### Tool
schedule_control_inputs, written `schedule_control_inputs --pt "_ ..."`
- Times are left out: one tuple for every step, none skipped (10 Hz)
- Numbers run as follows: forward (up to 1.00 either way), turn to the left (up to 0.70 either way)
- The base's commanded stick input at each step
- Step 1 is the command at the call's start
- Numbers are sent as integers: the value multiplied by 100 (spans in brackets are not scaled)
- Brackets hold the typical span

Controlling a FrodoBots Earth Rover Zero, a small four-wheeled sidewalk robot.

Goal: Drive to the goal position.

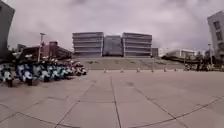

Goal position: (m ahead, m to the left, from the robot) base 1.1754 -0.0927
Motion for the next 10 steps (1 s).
schedule_control_inputs --pt "100 0" --pt "100 0" --pt "100 0" --pt "100 0" --pt "100 0" --pt "100 0" --pt "100 0" --pt "100 0" --pt "100 0" --pt "76 0"
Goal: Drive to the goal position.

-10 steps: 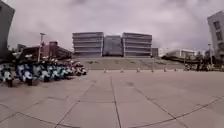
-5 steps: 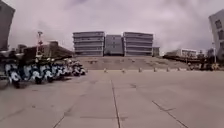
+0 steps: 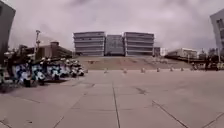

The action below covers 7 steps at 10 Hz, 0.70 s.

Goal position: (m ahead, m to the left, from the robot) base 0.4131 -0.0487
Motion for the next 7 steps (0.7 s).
schedule_control_inputs --pt "44 0" --pt "12 0" --pt "0 0" --pt "0 0" --pt "0 0" --pt "0 0" --pt "0 0"
